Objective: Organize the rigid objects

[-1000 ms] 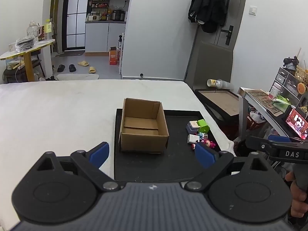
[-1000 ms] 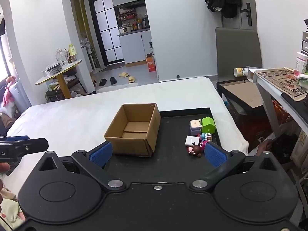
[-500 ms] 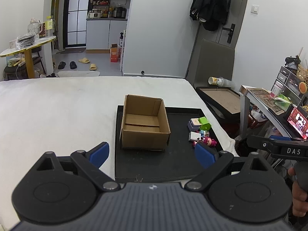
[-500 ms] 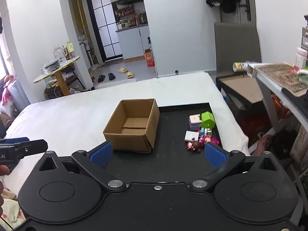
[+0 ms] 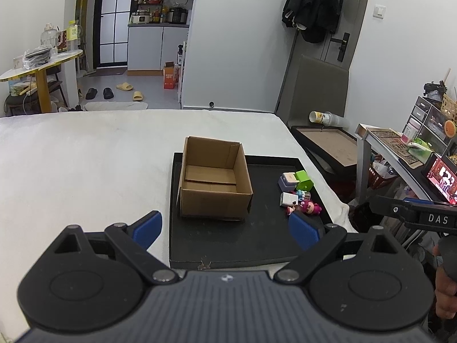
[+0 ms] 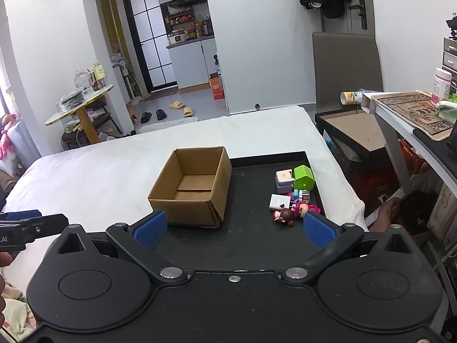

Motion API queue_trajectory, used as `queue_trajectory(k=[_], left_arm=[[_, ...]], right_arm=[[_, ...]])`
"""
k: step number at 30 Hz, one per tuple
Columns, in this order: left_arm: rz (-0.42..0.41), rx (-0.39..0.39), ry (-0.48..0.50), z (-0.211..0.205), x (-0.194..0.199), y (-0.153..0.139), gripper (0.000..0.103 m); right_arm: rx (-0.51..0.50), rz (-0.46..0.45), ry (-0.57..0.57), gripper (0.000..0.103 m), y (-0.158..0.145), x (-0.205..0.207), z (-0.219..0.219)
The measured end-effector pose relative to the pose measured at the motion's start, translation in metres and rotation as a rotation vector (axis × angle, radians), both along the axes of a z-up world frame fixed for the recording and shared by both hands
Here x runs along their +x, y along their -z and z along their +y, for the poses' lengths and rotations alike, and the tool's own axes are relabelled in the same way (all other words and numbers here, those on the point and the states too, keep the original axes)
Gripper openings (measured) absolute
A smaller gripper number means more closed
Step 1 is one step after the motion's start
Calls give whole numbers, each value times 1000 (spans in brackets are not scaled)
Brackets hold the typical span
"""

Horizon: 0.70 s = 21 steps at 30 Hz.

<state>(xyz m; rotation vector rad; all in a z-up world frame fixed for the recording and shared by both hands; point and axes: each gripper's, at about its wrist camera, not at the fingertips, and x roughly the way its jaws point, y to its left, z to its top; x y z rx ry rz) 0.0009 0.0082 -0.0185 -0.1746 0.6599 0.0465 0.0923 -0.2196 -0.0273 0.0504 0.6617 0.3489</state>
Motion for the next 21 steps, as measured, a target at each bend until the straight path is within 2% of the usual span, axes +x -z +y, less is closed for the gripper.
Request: queue_trajectory(k=[21], left_arm=[[9,-12,-2,0,2,-2,95]], right_arm=[[-7,1,11,103,-1,1,0]])
